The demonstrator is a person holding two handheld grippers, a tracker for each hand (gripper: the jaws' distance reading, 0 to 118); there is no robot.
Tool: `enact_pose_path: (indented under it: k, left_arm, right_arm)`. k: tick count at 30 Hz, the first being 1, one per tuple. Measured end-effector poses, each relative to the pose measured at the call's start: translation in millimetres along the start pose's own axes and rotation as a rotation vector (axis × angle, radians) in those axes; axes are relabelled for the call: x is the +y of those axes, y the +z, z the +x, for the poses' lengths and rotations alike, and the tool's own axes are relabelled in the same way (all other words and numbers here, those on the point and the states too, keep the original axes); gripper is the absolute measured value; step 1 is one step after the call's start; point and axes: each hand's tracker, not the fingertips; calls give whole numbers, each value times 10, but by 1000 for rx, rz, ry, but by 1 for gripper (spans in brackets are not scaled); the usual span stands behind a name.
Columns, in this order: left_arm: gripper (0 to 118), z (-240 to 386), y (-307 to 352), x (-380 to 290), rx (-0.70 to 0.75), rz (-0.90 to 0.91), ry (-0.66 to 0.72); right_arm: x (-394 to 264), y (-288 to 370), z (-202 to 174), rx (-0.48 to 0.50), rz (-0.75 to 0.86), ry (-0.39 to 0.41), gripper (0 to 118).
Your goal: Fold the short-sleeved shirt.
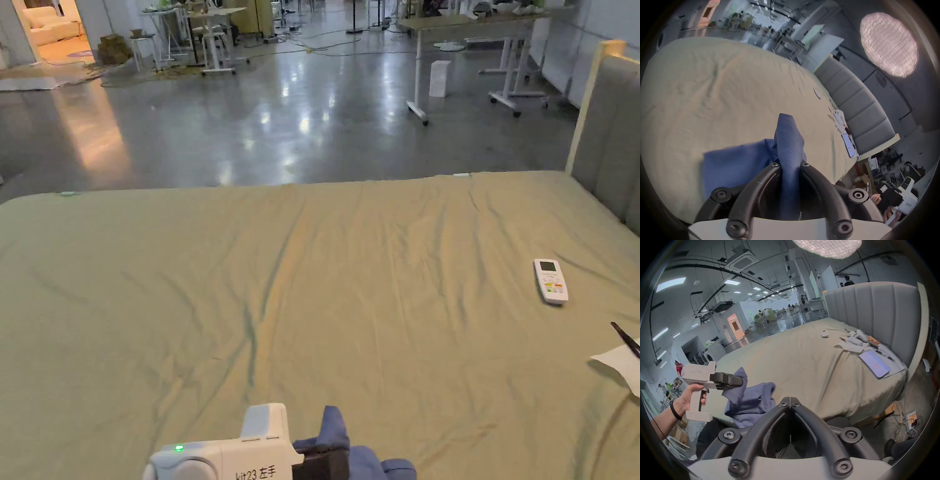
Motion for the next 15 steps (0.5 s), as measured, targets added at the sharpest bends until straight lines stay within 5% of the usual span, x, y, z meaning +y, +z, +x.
enact_pose_path:
  k: [2,5,6,10,12,14,15]
  left_arm:
    - [42,145,-251,-60,37,-46,-7]
    - [64,177,-384,-54,35,-78,-40]
    - [85,202,-303,-48,-16,-46,-31]
    - [89,53,68,152,-194,184,84]
    - [75,-120,98,148,-223,228,242]
    - [18,-310,76,-22,-255,203,329]
    - [4,-326,-16,-70,-249,186,348]
  right_arm:
    - [-31,33,105,-13,-6,-26,0]
    - [-77,63,271,-29,-8,-90,0]
    - [-84,82,300,-36,-6,-97,0]
    - [-119,93,395,-41,6,-131,0]
    - [-149,66,410,-12,18,-142,0]
    - [-161,44,387,-10,22,-133,0]
    - [-160,24,381,-7,14,-128,0]
